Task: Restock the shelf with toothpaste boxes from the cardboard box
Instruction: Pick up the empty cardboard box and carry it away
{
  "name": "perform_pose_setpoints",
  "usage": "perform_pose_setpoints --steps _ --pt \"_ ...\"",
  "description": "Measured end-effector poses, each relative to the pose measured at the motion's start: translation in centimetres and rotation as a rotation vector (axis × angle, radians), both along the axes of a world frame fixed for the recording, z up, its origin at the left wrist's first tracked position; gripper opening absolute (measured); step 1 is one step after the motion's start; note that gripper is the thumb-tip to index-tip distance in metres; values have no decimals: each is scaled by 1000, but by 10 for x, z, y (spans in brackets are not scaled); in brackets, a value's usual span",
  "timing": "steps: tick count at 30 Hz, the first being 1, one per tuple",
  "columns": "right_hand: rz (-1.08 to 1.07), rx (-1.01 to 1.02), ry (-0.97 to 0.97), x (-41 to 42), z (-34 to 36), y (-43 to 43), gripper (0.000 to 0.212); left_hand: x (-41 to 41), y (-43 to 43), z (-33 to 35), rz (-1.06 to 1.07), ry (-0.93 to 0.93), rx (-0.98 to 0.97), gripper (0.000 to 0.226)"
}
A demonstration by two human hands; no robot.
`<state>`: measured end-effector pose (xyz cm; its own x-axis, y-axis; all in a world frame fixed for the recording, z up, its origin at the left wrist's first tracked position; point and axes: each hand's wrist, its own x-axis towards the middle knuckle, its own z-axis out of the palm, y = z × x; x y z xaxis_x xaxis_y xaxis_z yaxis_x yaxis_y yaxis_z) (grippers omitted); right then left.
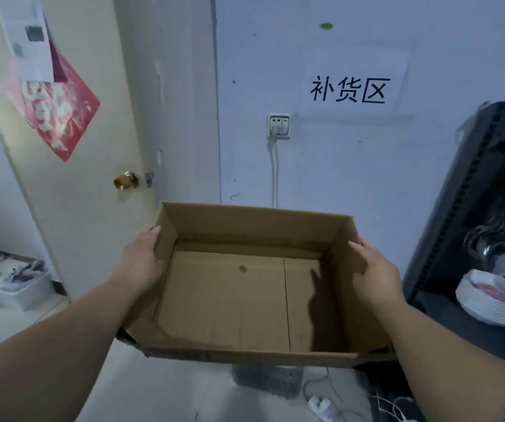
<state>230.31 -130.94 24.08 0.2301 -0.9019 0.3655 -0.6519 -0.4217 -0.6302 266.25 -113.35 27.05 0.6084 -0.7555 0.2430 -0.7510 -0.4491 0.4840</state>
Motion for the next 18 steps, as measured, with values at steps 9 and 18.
perform_pose_setpoints --steps 9,18 --pt "-138 1 23 53 -49 -77 61 66 -122 -40 -103 47 38 78" --pt "-169 81 111 73 -119 -190 58 75 -245 -108 -121 53 79 60"
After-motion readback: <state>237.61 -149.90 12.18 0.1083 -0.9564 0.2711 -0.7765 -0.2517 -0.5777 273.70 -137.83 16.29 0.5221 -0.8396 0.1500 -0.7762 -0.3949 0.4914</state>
